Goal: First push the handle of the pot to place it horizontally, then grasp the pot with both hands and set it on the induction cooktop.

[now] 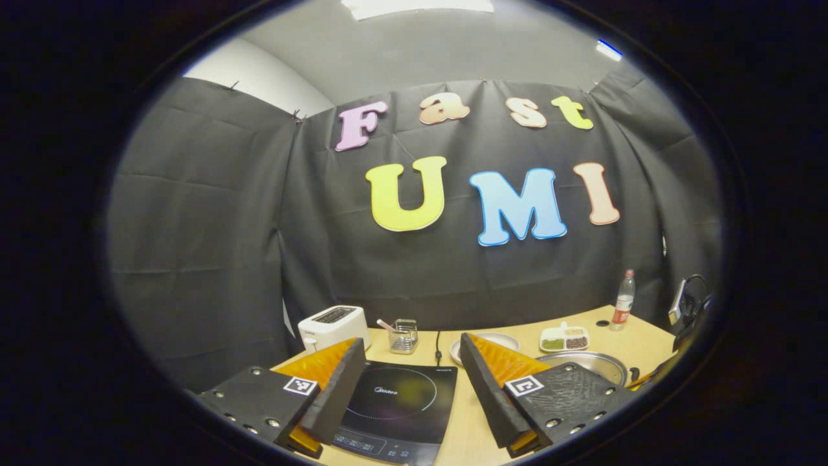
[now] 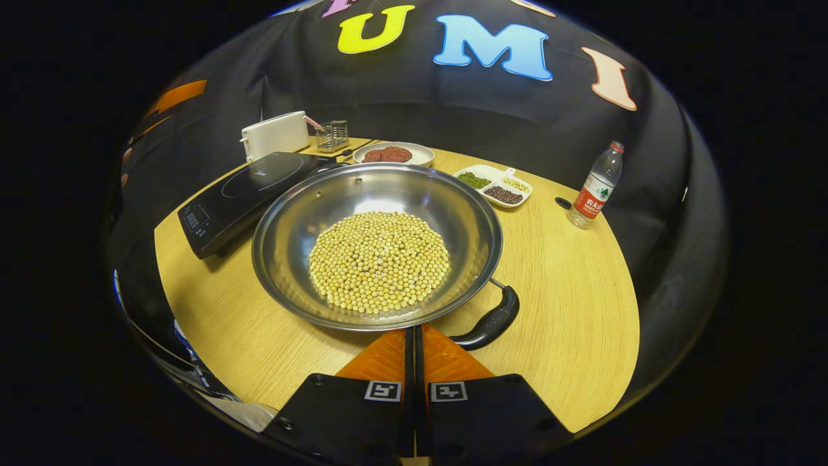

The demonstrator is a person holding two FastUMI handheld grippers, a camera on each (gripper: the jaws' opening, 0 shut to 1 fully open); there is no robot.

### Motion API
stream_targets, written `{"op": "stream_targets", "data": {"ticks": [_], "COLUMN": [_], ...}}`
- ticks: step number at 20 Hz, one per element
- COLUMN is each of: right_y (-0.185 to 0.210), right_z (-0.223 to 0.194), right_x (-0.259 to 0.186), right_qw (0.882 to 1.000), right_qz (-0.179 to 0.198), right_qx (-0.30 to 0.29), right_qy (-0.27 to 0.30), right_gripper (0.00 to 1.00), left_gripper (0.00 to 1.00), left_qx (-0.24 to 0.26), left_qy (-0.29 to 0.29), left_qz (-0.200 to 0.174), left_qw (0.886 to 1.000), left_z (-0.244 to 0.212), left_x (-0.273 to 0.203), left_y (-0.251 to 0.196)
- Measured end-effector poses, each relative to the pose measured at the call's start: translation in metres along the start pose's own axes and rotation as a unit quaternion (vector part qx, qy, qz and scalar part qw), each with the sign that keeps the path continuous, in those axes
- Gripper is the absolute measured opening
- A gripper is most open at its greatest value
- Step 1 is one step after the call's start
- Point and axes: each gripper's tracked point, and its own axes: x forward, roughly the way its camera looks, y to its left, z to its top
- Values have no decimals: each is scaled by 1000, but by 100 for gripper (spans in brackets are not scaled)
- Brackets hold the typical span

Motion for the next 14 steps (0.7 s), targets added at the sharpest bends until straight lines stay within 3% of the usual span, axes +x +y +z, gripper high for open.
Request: {"op": "stream_targets", "data": {"ticks": [14], "right_y": [-49], "right_z": [13], "right_x": [21], "right_qw": [1000], "right_qz": [-6], "right_qx": [31], "right_qy": [0], "right_gripper": [2], "left_gripper": [87], "left_qx": [16], "left_qy": [17], "left_qz": [7], "left_qw": [1000], "left_z": [-13], "left_x": [15], "left_y": [-39]}}
